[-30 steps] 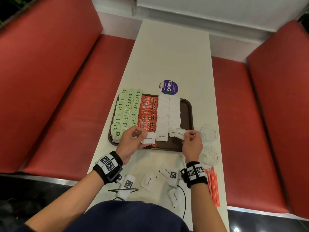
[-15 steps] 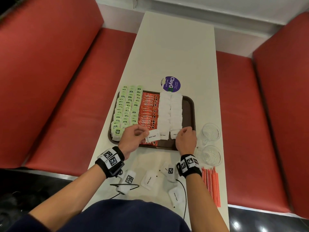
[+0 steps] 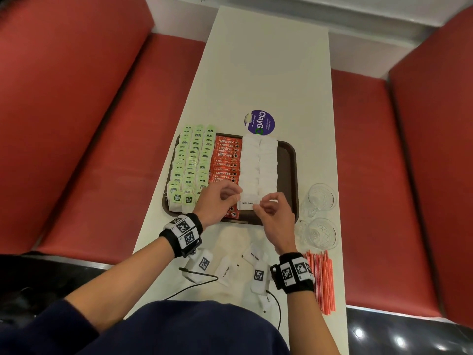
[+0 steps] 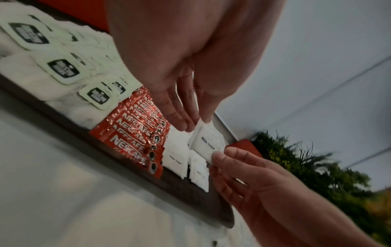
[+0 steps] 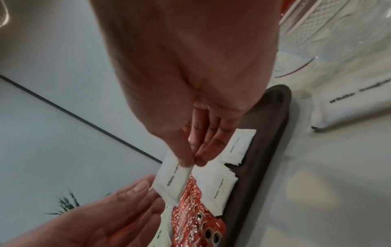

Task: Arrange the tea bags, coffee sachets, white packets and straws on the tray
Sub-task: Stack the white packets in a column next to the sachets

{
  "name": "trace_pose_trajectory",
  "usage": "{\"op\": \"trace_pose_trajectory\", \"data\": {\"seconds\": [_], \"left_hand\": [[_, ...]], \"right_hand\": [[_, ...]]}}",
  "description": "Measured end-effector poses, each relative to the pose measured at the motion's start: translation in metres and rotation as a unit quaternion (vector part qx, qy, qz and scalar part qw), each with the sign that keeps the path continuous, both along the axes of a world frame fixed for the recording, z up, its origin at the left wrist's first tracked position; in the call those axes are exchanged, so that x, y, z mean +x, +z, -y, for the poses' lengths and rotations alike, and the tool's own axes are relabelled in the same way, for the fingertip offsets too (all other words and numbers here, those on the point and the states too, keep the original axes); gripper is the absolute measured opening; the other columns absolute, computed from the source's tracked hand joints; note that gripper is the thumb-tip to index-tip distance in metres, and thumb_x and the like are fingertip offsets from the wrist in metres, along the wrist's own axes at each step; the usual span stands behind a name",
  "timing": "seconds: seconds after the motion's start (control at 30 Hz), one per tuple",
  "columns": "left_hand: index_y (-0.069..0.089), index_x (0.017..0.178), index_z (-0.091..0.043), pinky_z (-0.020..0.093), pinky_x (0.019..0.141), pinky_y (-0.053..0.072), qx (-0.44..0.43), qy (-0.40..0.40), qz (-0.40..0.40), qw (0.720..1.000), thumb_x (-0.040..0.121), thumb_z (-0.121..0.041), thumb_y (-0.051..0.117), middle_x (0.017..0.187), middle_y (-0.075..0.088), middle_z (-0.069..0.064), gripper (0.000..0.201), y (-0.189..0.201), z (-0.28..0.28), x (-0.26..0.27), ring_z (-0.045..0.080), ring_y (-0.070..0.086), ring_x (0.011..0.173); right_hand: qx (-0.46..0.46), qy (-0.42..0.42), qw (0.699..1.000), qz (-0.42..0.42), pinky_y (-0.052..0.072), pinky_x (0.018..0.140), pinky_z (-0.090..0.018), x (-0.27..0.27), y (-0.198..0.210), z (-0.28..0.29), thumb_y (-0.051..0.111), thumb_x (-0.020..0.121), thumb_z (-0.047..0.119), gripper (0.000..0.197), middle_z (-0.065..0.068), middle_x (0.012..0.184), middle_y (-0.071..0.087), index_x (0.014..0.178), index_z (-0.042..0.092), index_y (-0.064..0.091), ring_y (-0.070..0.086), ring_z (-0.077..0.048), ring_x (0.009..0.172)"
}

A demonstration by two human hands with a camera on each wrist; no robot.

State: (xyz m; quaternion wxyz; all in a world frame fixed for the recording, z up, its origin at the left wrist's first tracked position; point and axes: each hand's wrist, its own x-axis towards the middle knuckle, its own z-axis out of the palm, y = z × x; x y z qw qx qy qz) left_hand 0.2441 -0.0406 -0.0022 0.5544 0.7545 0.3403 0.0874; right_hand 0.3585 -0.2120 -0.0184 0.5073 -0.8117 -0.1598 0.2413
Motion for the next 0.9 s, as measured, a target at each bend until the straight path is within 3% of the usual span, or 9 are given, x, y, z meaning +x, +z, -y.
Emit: {"op": "trace_pose_trajectory", "data": {"seconds": [0.1, 0.2, 0.3, 0.4, 0.5, 0.6, 0.77, 0.9], "left_hand": [[0.075, 0.108, -0.025, 0.020, 0.084, 0.057, 0.073, -0.038, -0.008, 0.997, 0.098, -0.020, 0.078, 0.098, 0.076, -0.013, 0.012, -0.006, -0.001, -0.010, 0.001, 0.070, 0.090], [0.073, 0.104, -0.024, 0.027, 0.081, 0.057, 0.148, -0.111, -0.021, 0.983, 0.096, -0.024, 0.080, 0.096, 0.072, -0.013, 0.011, -0.013, -0.003, -0.026, 0.004, 0.066, 0.087], [0.072, 0.106, -0.025, 0.032, 0.083, 0.053, 0.241, -0.208, -0.069, 0.945, 0.097, -0.034, 0.078, 0.103, 0.066, -0.010, 0.014, -0.021, -0.001, -0.040, 0.010, 0.058, 0.094], [0.072, 0.113, -0.022, 0.040, 0.088, 0.054, 0.290, -0.262, -0.112, 0.914, 0.099, -0.033, 0.075, 0.113, 0.065, -0.005, 0.018, -0.031, 0.003, -0.051, 0.017, 0.056, 0.107], [0.075, 0.115, -0.018, 0.044, 0.087, 0.056, 0.309, -0.264, -0.117, 0.906, 0.100, -0.023, 0.072, 0.116, 0.066, -0.003, 0.015, -0.033, 0.007, -0.055, 0.020, 0.057, 0.111], [0.076, 0.117, -0.016, 0.044, 0.089, 0.056, 0.310, -0.264, -0.126, 0.905, 0.103, -0.018, 0.068, 0.118, 0.067, -0.002, 0.017, -0.028, 0.008, -0.053, 0.021, 0.057, 0.113], [0.072, 0.121, -0.017, 0.039, 0.092, 0.053, 0.310, -0.286, -0.133, 0.897, 0.104, -0.024, 0.066, 0.122, 0.066, 0.000, 0.019, -0.023, 0.021, -0.058, 0.022, 0.057, 0.118], [0.066, 0.124, -0.021, 0.039, 0.085, 0.052, 0.281, -0.332, -0.164, 0.886, 0.104, -0.040, 0.065, 0.122, 0.061, -0.003, 0.027, -0.020, 0.045, -0.066, 0.021, 0.058, 0.115]], "right_hand": [[-0.021, -0.038, 0.999, 0.016, 0.058, 0.082, -0.020, 0.003, -0.011, 0.004, 0.085, 0.093, 0.018, 0.025, 0.006, 0.094, 0.077, 0.101, 0.024, 0.062, 0.073, 0.000, 0.089], [-0.051, -0.041, 0.998, 0.026, 0.052, 0.077, -0.014, 0.001, -0.021, 0.004, 0.083, 0.094, 0.014, 0.023, 0.006, 0.093, 0.075, 0.100, 0.021, 0.062, 0.073, -0.001, 0.088], [-0.073, -0.038, 0.996, 0.038, 0.048, 0.071, -0.006, -0.003, -0.025, -0.001, 0.082, 0.095, 0.012, 0.021, 0.003, 0.090, 0.075, 0.097, 0.018, 0.062, 0.073, -0.007, 0.086], [-0.107, -0.022, 0.992, 0.069, 0.049, 0.071, -0.014, -0.007, -0.028, -0.008, 0.078, 0.096, 0.012, 0.019, 0.003, 0.086, 0.072, 0.096, 0.018, 0.060, 0.070, -0.010, 0.082], [-0.158, 0.026, 0.979, 0.123, 0.050, 0.068, -0.026, -0.008, -0.031, -0.013, 0.072, 0.098, 0.012, 0.018, 0.004, 0.084, 0.068, 0.097, 0.019, 0.056, 0.067, -0.014, 0.078], [-0.191, 0.054, 0.965, 0.170, 0.055, 0.074, -0.037, -0.010, -0.027, -0.013, 0.077, 0.096, 0.014, 0.023, 0.004, 0.089, 0.062, 0.099, 0.018, 0.055, 0.062, -0.019, 0.083], [-0.169, 0.046, 0.967, 0.186, 0.051, 0.072, -0.034, -0.014, -0.008, 0.013, 0.072, 0.101, 0.023, 0.013, 0.007, 0.088, 0.066, 0.099, 0.022, 0.059, 0.064, -0.015, 0.084], [-0.246, 0.129, 0.951, 0.134, 0.058, 0.078, -0.039, -0.031, 0.002, 0.045, 0.072, 0.100, 0.033, 0.014, 0.010, 0.096, 0.071, 0.106, 0.027, 0.061, 0.067, -0.016, 0.090]]}}
